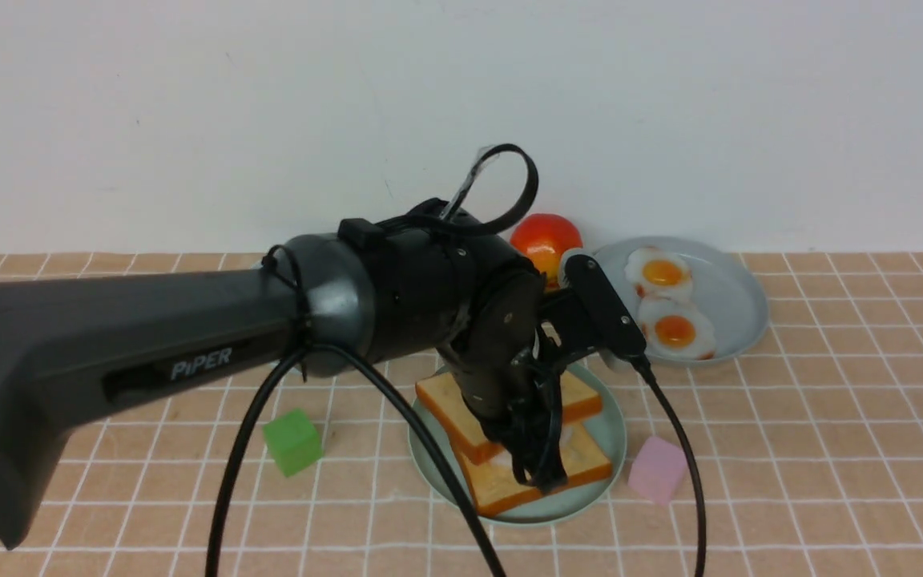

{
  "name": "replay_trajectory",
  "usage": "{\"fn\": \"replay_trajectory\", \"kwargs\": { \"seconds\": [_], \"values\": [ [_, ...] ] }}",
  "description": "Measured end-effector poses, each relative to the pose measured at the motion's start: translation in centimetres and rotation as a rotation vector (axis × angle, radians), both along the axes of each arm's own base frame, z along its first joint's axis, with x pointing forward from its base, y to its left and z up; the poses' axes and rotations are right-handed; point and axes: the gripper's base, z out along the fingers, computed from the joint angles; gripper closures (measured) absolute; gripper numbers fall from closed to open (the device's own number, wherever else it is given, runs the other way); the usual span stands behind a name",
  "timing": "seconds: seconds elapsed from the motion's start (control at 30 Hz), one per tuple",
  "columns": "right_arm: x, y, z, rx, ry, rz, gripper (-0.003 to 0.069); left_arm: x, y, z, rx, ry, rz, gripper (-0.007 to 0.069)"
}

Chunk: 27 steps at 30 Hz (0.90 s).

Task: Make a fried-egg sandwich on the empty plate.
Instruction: Use the left arm to place a slice of bread on the fried egg in the middle

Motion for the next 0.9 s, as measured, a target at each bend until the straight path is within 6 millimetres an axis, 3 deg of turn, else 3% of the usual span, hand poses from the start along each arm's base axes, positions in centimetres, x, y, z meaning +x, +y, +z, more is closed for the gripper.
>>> {"fn": "replay_trajectory", "kwargs": {
  "seconds": [0.73, 0.9],
  "values": [
    [0.0, 0.0, 0.0, 0.015, 0.008, -0.01, 0.0585, -0.3, -0.6, -1.8, 0.006, 0.067, -0.045, 0.0576],
    [0.0, 0.0, 0.0, 0.018, 0.009, -0.007, 0.0581, -0.3, -0.6, -1.8, 0.005, 0.069, -0.044, 0.0501]
  ]
}}
